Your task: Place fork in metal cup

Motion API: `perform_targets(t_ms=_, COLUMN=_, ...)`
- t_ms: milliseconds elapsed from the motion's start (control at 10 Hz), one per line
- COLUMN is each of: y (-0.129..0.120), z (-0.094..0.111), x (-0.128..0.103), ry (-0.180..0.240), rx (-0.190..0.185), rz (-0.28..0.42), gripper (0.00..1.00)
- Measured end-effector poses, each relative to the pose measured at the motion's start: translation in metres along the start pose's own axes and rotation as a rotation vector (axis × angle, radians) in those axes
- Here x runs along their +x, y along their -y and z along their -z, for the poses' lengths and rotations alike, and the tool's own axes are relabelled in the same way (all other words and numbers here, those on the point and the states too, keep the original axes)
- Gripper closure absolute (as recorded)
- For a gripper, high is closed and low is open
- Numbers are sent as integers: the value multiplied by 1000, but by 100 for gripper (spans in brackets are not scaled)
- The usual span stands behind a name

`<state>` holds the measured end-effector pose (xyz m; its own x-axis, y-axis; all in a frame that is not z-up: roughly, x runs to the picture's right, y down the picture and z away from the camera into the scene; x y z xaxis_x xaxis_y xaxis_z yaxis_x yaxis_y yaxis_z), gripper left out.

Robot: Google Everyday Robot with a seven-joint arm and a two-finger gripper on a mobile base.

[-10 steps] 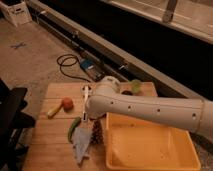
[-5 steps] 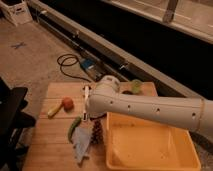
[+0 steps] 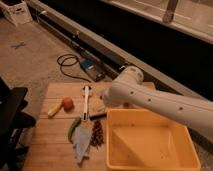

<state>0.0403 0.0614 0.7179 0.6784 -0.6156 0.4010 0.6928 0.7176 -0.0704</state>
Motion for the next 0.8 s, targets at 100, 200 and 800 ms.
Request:
perform_targets(t_ms=100, y=-4, z=5, x=14, ry=-11, rx=1, rz=-19, gripper=86)
perform_targets(t_ms=200, y=-9, z=10, x=35, ry=-24, rx=0, rz=-49, gripper=86)
perform_targets(t_ms=800, y=-8, z=9, x=110, ry=-38, rx=2, rz=-177, gripper=86)
